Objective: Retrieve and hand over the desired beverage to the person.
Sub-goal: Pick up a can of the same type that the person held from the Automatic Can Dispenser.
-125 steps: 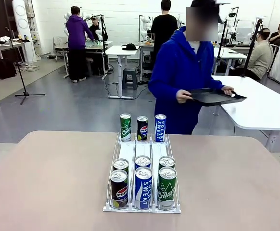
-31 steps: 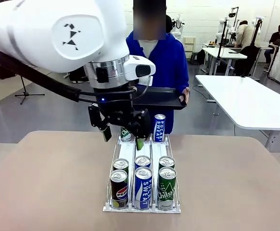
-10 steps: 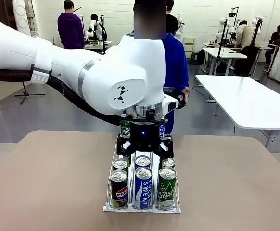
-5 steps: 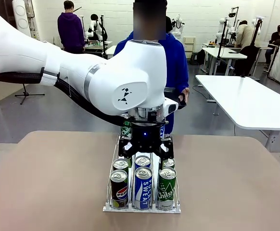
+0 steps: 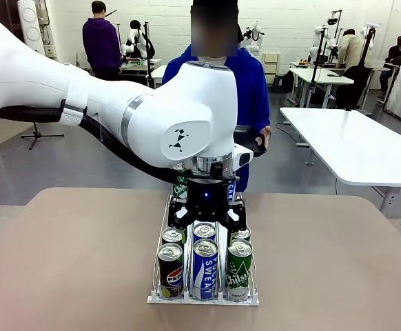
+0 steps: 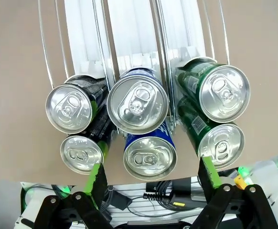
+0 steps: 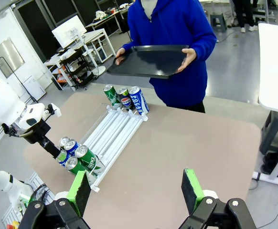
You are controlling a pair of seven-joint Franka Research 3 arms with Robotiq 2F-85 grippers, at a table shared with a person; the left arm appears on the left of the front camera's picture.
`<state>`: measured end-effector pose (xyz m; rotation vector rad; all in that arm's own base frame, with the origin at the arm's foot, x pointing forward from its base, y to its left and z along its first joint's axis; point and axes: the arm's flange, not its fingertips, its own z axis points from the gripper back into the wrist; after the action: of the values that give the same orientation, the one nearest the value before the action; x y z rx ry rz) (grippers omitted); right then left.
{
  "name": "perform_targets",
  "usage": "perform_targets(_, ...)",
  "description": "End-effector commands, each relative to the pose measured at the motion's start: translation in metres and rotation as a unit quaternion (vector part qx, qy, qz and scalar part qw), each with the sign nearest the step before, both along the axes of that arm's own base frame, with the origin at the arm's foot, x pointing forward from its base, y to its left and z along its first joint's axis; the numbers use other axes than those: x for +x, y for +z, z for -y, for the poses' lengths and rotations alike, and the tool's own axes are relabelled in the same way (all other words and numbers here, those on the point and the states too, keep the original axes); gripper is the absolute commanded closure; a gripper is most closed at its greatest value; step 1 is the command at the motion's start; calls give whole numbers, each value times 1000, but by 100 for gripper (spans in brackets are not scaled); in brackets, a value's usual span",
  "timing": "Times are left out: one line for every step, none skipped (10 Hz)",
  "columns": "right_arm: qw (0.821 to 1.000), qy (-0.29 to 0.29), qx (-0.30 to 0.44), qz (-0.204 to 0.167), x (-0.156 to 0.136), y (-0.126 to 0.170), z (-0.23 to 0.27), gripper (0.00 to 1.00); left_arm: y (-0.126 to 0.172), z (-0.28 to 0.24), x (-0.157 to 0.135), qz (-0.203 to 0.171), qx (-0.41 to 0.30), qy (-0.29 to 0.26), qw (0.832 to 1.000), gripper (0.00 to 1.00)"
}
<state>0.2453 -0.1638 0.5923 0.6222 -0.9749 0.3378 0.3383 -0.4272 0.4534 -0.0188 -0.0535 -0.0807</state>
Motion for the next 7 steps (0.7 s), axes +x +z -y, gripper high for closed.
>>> perform_targets(1000, 7, 2, 2, 1, -1, -1, 0, -8, 5, 0, 10, 22, 15, 1000, 0)
perform_targets(1000, 7, 2, 2, 1, -1, -1, 0, -9, 5, 1, 9, 24, 16, 1000, 0)
perform_targets(1000, 7, 2, 2, 1, -1, -1, 0, -10, 5, 1, 7, 25, 14, 1000, 0)
perform_targets(1000, 7, 2, 2, 1, -1, -1, 0, -12, 6, 1, 5, 28, 13, 999, 0)
perform_targets(1000, 7, 2, 2, 1, -1, -1, 0, -15, 7, 1, 3, 32, 13, 999, 0)
perform_targets(1000, 7, 2, 2, 1, -1, -1, 0, -16, 7, 1, 2, 34, 13, 999, 0)
perform_targets(1000, 7, 2, 2, 1, -1, -1, 0, -17, 6, 1, -2, 36, 12, 999, 0)
